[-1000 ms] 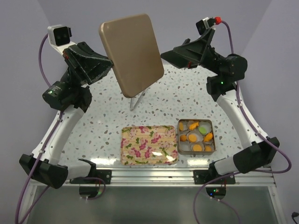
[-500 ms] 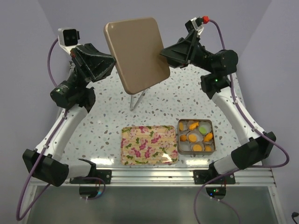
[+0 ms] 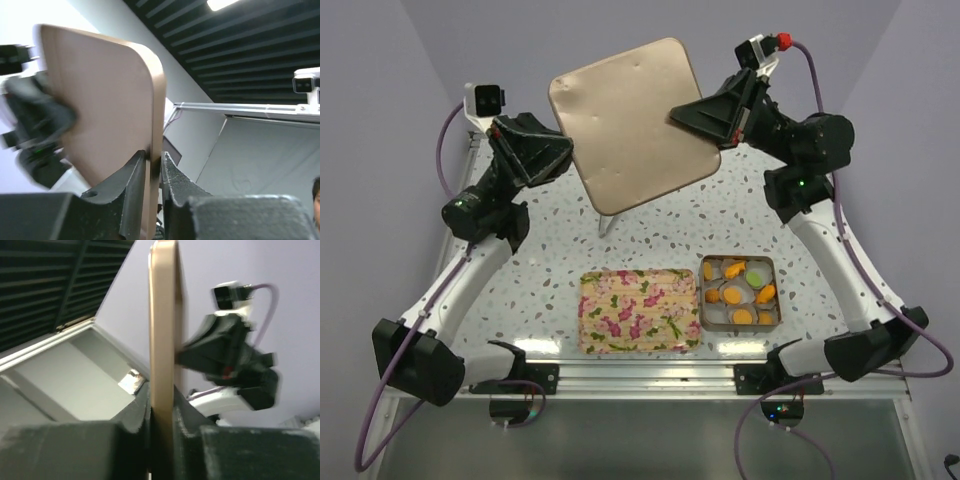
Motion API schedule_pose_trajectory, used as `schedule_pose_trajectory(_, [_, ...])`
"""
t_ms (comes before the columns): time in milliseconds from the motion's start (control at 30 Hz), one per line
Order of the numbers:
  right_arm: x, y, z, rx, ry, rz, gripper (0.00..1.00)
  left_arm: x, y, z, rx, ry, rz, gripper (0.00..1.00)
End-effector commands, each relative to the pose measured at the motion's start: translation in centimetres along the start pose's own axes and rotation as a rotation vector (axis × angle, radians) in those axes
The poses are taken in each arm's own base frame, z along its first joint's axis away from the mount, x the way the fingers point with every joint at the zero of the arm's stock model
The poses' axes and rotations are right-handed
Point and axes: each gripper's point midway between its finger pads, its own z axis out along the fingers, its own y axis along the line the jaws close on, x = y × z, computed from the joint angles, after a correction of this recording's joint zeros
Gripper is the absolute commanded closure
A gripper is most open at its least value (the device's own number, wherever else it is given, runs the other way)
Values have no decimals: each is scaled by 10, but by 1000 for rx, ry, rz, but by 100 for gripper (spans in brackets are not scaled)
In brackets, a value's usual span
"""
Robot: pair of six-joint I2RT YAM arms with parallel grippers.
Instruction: Pack the cookies
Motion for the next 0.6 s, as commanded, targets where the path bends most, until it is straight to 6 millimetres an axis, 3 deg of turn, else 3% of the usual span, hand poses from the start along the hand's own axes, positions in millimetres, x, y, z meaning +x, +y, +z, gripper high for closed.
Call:
schedule_pose_trajectory(0, [13, 48, -5, -43, -21, -104, 99, 11, 21, -14, -42, 42, 0, 76])
schedule_pose_trajectory(133, [13, 30, -13, 104, -53, -138, 100, 15, 50, -29, -115, 48, -43, 66])
schedule_pose_trajectory(200, [8, 31, -18, 162, -92, -180, 100, 17, 65, -38, -152, 50, -63, 64])
schedule_pose_trajectory(333, [-1, 12, -40, 357, -154, -226, 100, 23, 85, -52, -207, 54, -104, 59])
schedule_pose_trajectory(467, [-8, 5, -65, 512, -226, -292, 100, 31, 117, -73, -293, 70, -133, 40])
schedule_pose_trajectory(500, [-10, 10, -69, 538, -246, -317, 100, 34, 124, -78, -320, 86, -137, 37])
schedule_pose_trajectory(533, [-15, -2, -82, 631, -282, -330, 100, 37, 138, -86, -368, 91, -137, 35])
schedule_pose_trajectory(567, [-16, -1, -88, 666, -299, -345, 100, 40, 149, -92, -406, 103, -138, 33])
